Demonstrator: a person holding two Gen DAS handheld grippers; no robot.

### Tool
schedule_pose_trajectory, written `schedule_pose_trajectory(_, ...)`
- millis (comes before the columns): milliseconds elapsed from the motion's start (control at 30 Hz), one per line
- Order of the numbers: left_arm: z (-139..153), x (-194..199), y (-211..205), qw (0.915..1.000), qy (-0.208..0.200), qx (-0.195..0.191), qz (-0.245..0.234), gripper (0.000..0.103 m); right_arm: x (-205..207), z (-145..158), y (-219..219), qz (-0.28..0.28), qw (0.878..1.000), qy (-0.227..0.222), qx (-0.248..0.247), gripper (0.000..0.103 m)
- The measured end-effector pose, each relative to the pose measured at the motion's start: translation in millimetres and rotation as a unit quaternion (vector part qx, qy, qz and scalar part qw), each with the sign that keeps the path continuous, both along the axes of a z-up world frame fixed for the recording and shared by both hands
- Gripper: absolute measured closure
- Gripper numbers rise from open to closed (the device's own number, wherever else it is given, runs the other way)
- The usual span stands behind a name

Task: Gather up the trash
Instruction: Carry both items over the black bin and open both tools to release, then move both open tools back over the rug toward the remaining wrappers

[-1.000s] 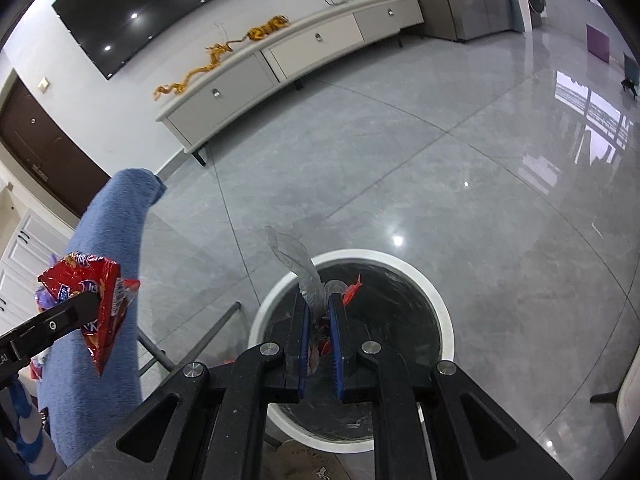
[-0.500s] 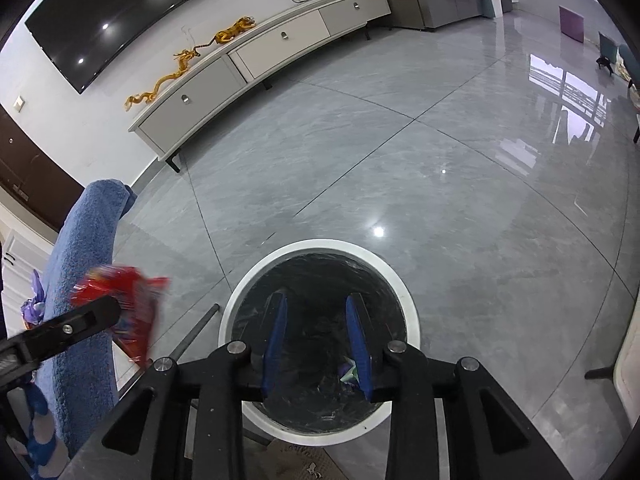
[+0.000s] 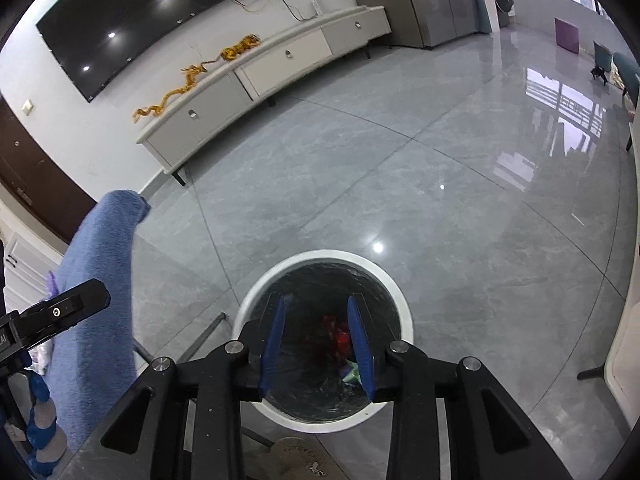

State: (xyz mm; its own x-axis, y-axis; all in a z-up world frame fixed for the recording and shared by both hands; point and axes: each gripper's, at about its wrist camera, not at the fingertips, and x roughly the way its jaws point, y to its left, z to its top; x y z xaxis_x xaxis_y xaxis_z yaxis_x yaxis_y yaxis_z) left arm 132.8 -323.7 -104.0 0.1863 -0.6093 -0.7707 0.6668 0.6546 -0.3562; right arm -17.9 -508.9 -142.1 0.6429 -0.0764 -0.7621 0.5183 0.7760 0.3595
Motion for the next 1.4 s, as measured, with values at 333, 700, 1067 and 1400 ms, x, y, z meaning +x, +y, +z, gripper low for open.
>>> schedule_pose_trajectory(333,63.1,-19.2,93.5,0.9944,-0.084,-0.025,0.058,0.044,8.8,66.5,51.6,0.059,0.995,-0.067,-0.035,0.066)
schedule_pose_trajectory(700,106.6,-49.2,251.9,0.9730,-0.164,-0.046,0.155,0.042,22.6,138.6,135.6,0.152,0.977,-0.135,-0.070,0.062)
schedule_pose_trajectory(1067,83.2,-78.6,423.1,0.9393,-0.180,-0.018,0.292,0.038,52.2,174.0,232.1,0.268,0.946,-0.165,-0.075,0.056)
schedule_pose_trajectory(1400,44.3,-79.2,451.1,0.9411,-0.156,-0.001,0.300,0.038,84.9,150.8,312.8,0.349,0.927,-0.124,-0.058,0.055)
